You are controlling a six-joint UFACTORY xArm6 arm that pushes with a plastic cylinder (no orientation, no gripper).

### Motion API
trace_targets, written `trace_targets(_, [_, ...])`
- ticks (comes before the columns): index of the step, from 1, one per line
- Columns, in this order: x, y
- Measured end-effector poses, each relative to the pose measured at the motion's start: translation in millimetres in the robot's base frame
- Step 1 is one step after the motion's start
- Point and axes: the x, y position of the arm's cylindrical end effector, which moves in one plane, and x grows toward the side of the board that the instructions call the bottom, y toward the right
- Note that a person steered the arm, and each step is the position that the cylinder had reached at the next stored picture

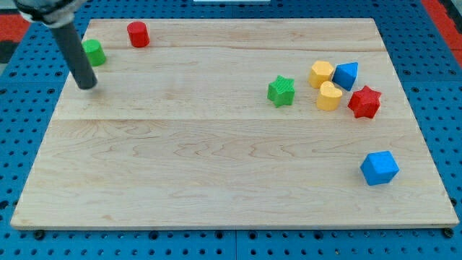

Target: Put the green circle close to the top right of the green star

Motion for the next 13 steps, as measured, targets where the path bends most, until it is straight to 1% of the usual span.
trace_targets(1, [-49, -20])
trace_targets(2, [-82, -26])
trace_targets(4, [-82, 31])
trace_targets(5, [-66, 31])
trace_targets(6, [-64, 60])
trace_targets(7, [-49, 98])
trace_targets(8, [-14, 115])
trace_targets(9, [0, 148])
trace_targets(10, [-1, 200])
trace_targets(13, [-71, 196])
